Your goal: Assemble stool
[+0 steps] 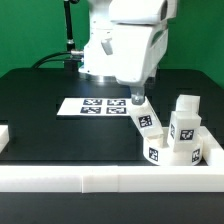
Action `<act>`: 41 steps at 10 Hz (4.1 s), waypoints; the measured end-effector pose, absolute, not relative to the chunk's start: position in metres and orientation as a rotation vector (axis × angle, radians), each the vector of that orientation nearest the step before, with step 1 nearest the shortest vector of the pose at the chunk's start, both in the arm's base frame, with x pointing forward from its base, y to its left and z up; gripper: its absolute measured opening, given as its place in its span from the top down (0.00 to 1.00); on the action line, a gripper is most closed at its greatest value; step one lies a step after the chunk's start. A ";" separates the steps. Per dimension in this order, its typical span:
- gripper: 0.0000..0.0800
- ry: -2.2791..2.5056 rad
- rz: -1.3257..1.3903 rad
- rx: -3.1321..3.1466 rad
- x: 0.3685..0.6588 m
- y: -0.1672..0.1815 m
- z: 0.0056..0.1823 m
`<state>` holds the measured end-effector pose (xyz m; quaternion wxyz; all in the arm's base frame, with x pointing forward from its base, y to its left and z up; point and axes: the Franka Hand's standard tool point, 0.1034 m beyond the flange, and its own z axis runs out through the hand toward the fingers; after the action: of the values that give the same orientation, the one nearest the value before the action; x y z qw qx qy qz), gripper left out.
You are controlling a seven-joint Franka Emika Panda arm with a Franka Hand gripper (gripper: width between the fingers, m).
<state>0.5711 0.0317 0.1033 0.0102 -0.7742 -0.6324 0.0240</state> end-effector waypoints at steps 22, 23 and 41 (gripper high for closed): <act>0.58 -1.774 0.146 -2.606 0.565 0.047 0.091; 0.58 -1.706 0.145 -2.653 0.565 0.052 0.091; 0.58 1.133 0.140 -2.881 0.565 0.083 0.086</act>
Offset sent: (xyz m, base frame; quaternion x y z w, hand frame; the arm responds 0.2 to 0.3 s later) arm -0.0008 0.0117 -0.0088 0.0071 0.0130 0.0032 0.9999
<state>0.5650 0.0829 0.0863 0.0214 -0.9294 0.3656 0.0452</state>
